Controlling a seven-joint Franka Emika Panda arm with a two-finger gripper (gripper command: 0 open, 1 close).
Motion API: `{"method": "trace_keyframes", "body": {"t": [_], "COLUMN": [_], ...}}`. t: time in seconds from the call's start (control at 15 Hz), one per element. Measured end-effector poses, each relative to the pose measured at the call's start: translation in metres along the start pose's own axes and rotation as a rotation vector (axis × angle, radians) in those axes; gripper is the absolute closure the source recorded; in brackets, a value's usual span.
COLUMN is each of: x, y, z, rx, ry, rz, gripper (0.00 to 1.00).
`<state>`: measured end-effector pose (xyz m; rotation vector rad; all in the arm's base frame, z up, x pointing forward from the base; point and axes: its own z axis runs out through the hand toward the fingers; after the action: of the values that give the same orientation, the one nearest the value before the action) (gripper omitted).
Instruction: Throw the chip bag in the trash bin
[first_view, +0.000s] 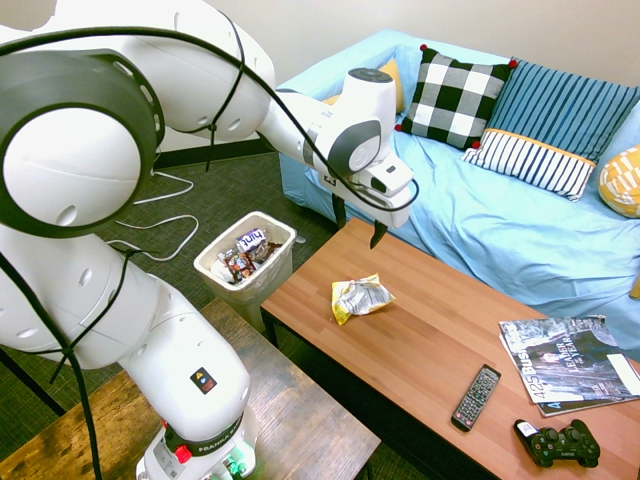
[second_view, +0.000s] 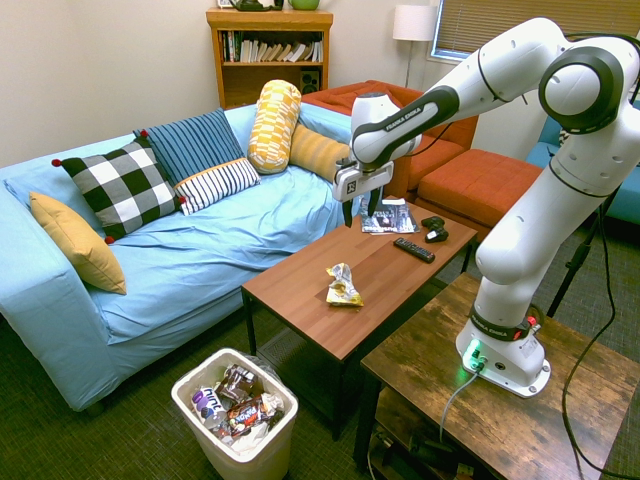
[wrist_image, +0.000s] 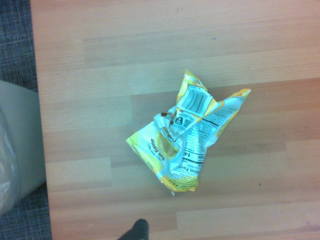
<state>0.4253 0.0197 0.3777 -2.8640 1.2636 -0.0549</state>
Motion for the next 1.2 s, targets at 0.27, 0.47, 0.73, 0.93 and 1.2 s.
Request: {"method": "trace_keyframes", "body": {"t": [0.27,0.47,0.73,0.93,1.2], "x": [0.000,-0.003,0.013,0.035,0.042], "y": [-0.005,-0.019,-0.043,-0.058,-0.081], "z": [0.011,0.043,0.097,0.144,0.198], "rx": [-0.009,-0.023,-0.089,-0.129,-0.171], "ry": [-0.006,-0.010,-0.008,-0.044,-0.079], "rz": [0.007,0.081,0.237,0.342,0.447], "gripper": [0.00,0.00,0.00,0.00,0.00]}}
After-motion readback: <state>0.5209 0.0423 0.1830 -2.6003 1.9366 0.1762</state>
